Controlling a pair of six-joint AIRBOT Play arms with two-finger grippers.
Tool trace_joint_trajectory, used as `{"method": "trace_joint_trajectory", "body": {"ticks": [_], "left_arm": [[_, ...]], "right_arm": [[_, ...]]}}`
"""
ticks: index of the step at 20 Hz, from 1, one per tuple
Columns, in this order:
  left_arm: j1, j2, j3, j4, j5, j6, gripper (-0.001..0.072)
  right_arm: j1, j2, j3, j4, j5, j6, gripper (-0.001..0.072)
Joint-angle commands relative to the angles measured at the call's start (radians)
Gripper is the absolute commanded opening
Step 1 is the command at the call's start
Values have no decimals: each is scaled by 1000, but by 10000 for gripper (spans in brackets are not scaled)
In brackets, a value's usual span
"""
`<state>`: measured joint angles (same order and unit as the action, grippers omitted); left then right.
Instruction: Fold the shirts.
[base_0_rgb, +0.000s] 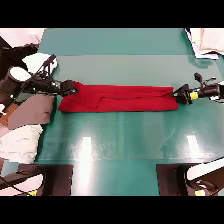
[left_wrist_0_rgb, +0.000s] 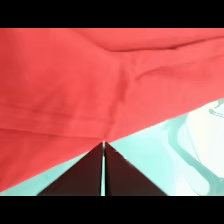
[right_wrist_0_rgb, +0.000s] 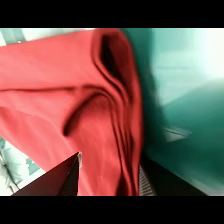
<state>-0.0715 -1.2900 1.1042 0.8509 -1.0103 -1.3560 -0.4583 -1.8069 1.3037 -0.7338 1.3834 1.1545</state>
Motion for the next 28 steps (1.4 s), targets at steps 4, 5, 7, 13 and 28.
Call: {"method": "trace_joint_trajectory", "body": {"ticks": [4, 5, 7, 13, 28], "left_arm": [[-122, 0, 1, -6, 118, -6, 23], [-144, -2, 1, -6, 152, -6, 24], [-192, -15, 2, -10, 220, -8, 23], [-313, -250, 183, -21, 217, -32, 23], [-399, -626, 626, -2, 174, -79, 23]], "right_arm": [[60, 2, 2, 10, -40, -96, 13], [60, 23, 2, 11, -40, -106, 12], [60, 76, 18, 10, -22, -106, 11], [166, 223, 245, 198, 83, -27, 10], [611, 245, 578, 132, -6, 105, 10]]}}
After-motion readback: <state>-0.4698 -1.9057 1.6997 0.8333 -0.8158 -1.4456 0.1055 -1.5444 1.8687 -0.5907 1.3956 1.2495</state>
